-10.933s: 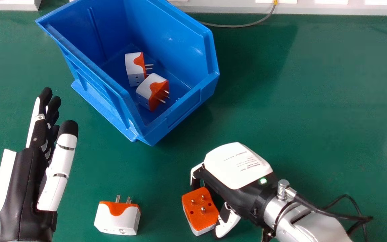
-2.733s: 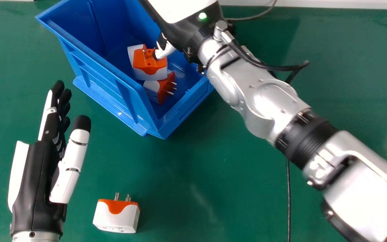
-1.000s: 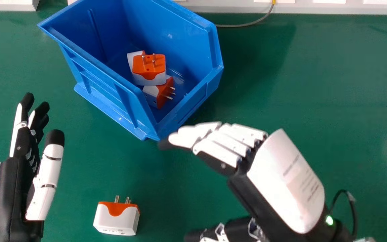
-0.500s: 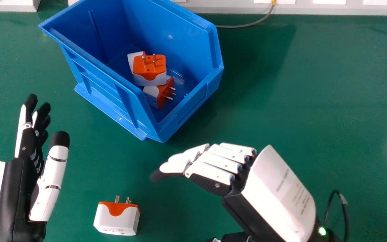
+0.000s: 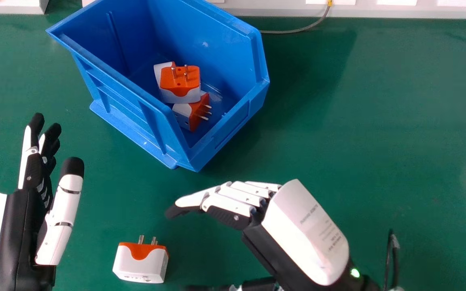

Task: Pick all objects and put in blue box

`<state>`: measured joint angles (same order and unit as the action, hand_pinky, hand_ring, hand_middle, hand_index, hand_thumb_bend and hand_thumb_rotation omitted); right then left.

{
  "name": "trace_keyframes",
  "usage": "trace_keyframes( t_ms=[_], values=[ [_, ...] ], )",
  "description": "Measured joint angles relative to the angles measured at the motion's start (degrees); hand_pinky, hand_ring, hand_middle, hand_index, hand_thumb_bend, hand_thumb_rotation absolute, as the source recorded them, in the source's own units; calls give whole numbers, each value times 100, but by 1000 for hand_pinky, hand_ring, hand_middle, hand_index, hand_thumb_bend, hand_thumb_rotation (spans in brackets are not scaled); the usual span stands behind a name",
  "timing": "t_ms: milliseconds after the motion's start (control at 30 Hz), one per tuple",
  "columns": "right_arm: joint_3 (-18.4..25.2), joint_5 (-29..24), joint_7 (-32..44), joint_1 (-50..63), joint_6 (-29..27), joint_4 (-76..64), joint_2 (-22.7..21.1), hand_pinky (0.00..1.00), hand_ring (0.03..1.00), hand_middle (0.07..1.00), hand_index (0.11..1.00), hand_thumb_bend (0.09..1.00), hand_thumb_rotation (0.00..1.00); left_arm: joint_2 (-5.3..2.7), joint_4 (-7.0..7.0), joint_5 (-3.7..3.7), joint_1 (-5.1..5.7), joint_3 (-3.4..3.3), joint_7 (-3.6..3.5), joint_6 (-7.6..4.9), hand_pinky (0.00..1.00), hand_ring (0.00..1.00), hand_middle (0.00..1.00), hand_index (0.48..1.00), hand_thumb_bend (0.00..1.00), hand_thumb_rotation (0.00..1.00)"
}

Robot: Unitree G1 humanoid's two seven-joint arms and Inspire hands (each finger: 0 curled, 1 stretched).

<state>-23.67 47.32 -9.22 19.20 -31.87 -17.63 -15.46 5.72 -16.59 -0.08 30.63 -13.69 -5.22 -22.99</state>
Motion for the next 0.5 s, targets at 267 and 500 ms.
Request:
trace_keyframes(
  t_ms=[267,500],
  values=[
    [-424,268,1,-304,462,450,409,507,644,699,706,415,490,13,11,-11,3,-8,-17,17,1000,978,972,1000,437,960],
    [-723,315,1,-632,778,828,625,511,648,703,711,459,457,12,33,-42,-5,-14,-37,-14,1000,969,966,996,433,947]
  ],
)
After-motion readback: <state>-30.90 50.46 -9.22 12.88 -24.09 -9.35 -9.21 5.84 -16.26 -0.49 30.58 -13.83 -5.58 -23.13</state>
